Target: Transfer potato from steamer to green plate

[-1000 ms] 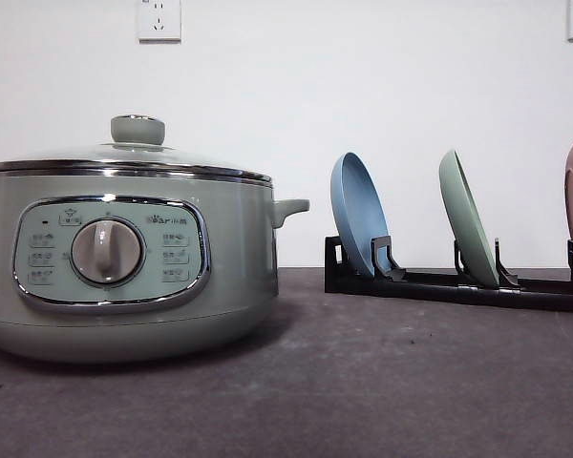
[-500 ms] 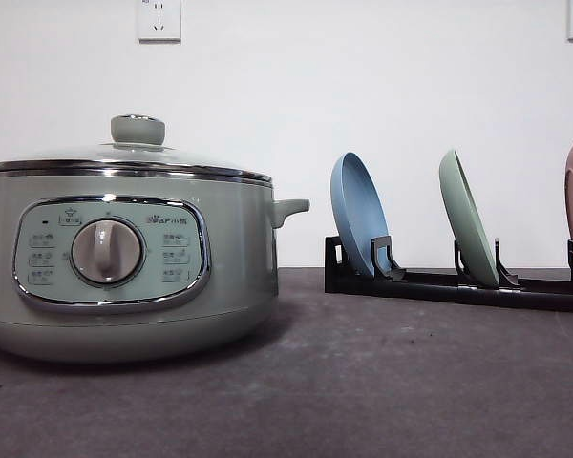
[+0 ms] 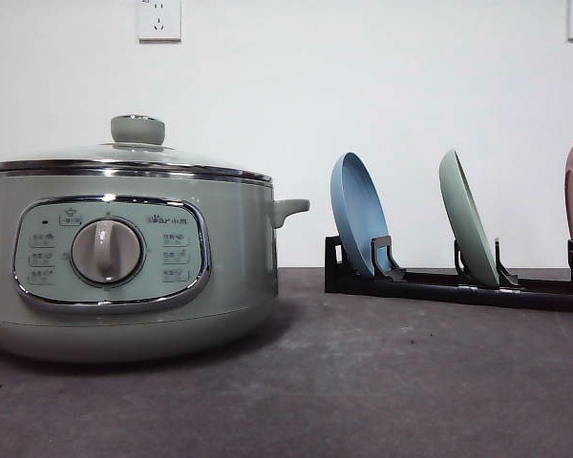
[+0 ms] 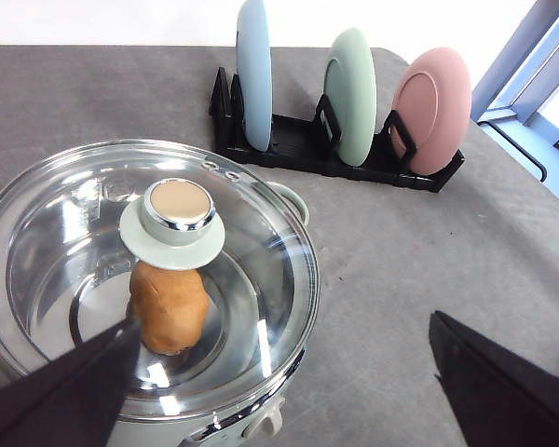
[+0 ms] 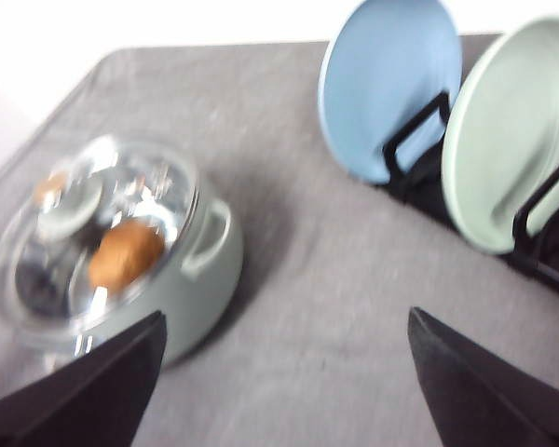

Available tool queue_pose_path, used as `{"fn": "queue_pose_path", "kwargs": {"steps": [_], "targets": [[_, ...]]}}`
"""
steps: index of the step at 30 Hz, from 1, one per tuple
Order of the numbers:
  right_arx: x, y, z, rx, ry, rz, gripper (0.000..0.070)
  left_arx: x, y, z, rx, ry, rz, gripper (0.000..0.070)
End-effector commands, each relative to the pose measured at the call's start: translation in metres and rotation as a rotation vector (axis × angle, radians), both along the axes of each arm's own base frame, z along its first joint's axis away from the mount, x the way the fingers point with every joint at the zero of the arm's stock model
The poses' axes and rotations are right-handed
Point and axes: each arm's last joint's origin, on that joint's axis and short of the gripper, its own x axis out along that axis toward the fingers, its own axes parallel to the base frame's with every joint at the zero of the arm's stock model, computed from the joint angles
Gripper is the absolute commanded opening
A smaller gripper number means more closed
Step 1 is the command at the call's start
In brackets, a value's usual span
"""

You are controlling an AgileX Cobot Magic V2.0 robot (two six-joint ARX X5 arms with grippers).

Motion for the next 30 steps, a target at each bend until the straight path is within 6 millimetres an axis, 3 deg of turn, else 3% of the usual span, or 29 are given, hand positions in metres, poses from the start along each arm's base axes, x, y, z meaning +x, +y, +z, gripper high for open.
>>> {"fn": "queue_pose_path", "kwargs": {"steps": [1, 9, 15, 24, 30], "targets": [[0.014, 0.001, 0.008, 0.018, 0.004, -0.021, 0.0526, -0.001, 0.0, 0.008, 0.003, -0.035, -0.007, 0.0634], [0.085, 0.005, 0.023, 0.019, 0.059, -0.027, 0.0525, -0.001, 0.0, 0.007, 0.003, -0.034, -0.007, 0.0634], [0.138, 0.006, 0.019, 0.005, 0.1, -0.057, 0.0525, -0.001, 0.0, 0.007, 0.003, -0.034, -0.007, 0.0634], [0.198, 0.008, -0.01, -0.027, 0.152, -0.11, 0.0524, 0.0, 0.0, 0.007, 0.003, -0.034, -0.007, 0.0634], [0.225, 0.009, -0.04, -0.038, 0.198, -0.123, 0.0524, -0.001, 0.0, 0.007, 0.003, -0.034, -0.007, 0.0634]]}}
